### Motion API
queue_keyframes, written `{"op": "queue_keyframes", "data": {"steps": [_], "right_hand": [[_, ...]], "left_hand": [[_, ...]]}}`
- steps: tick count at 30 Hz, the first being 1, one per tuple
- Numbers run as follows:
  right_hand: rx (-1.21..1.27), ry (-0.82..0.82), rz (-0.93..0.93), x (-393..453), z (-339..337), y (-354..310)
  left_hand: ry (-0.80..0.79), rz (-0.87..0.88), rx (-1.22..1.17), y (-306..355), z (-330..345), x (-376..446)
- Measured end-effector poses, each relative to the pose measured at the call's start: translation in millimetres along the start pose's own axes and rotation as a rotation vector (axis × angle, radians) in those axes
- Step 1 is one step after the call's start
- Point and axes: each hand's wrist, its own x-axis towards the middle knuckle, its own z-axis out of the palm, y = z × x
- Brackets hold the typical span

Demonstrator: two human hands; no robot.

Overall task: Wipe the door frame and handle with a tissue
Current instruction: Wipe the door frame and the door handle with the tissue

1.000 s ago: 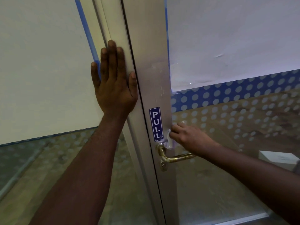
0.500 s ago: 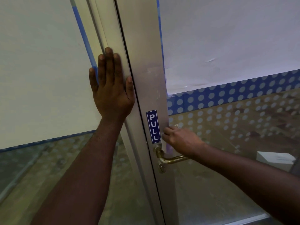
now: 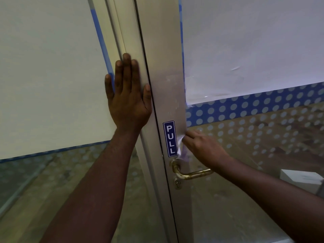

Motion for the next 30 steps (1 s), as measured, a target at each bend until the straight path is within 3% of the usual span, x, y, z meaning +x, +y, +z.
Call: {"op": "queue_keyframes", "data": {"steps": [3,6,9,13,15,17,20,21,23,28,30], "right_hand": [[0.048,0.267,0.053,24,-10,-6],[0.034,0.385,0.085,37,-7,-14],[0.038,0.315,0.118,18,10,-16],[0.051,0.023,0.129,-11,29,-18],[0.035,-0.037,0.110,-11,26,-16],[0.051,0.058,0.078,5,8,-10],[0.043,0.391,0.077,48,-28,0],[0.022,0.435,0.072,57,-33,0],[-0.012,0.375,0.035,54,-23,-5],[0.011,-0.083,-0.038,-12,22,-20],[0.058,-0.021,0.019,-3,16,-16]], "left_hand": [[-0.002,-0.007,0.003,-1,0,0],[-0.002,0.000,-0.013,-1,0,0],[0.005,0.005,-0.024,-1,2,0],[0.015,-0.002,-0.019,-2,2,0],[0.011,-0.004,-0.019,-2,3,-1],[0.010,-0.002,-0.015,-2,3,-1],[0.007,-0.006,-0.008,-3,3,0],[0.003,-0.006,-0.011,-2,2,0],[-0.006,-0.009,-0.011,-2,1,-1],[-0.006,0.005,-0.009,-1,-1,0],[0.000,0.006,-0.007,-1,-1,0]]}}
